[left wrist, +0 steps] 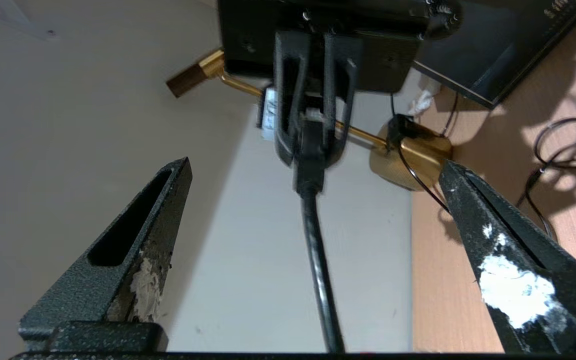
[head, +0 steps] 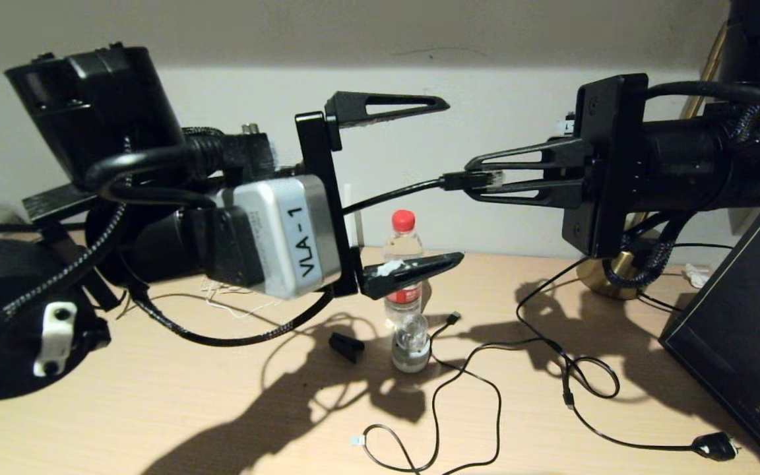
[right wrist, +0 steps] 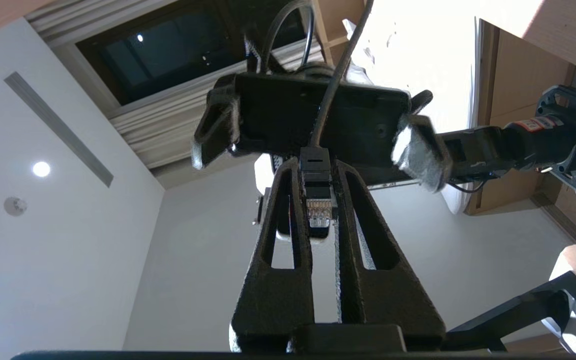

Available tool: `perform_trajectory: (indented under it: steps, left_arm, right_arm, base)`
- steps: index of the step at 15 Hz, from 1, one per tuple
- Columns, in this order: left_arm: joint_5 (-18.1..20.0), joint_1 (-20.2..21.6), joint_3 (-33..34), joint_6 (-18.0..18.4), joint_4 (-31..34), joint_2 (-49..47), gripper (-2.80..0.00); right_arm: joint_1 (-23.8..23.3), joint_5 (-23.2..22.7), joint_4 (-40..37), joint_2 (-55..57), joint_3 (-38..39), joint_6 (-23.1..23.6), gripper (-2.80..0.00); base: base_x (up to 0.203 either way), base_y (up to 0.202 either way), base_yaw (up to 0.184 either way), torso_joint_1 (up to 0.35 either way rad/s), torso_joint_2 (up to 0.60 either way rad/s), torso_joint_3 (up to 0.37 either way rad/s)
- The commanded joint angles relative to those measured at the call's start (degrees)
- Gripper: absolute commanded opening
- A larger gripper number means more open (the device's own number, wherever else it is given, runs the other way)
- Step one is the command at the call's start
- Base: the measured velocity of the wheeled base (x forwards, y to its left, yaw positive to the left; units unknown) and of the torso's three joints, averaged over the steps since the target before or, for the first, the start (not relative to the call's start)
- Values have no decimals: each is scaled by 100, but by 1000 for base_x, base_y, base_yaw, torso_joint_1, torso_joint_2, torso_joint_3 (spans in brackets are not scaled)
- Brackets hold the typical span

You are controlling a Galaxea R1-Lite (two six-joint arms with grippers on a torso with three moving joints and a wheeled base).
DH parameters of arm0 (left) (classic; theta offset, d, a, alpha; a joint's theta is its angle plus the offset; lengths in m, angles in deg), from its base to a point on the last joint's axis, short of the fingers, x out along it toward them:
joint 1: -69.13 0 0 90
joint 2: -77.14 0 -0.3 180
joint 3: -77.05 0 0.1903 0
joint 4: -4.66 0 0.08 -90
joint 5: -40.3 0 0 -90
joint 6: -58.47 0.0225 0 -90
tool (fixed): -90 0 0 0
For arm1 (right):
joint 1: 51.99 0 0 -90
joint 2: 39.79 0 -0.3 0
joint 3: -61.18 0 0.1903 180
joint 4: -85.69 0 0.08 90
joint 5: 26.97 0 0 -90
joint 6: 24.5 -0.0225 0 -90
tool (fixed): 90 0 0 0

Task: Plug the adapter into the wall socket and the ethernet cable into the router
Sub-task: Hand it to the other hand

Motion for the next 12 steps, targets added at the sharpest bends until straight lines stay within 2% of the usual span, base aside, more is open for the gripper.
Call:
perform_trajectory:
  steps: [1, 12]
  left_arm:
    - [21, 6, 24, 36, -26, -11, 0]
    - [21, -2, 217, -166, -149, 139, 0]
  right_arm:
    - [-1, -36, 0, -18, 13, -53, -280]
    - [21, -36, 0, -21, 35, -53, -280]
  base:
    - [0, 0, 0, 0, 0, 0]
    - [0, 0, 0, 0, 0, 0]
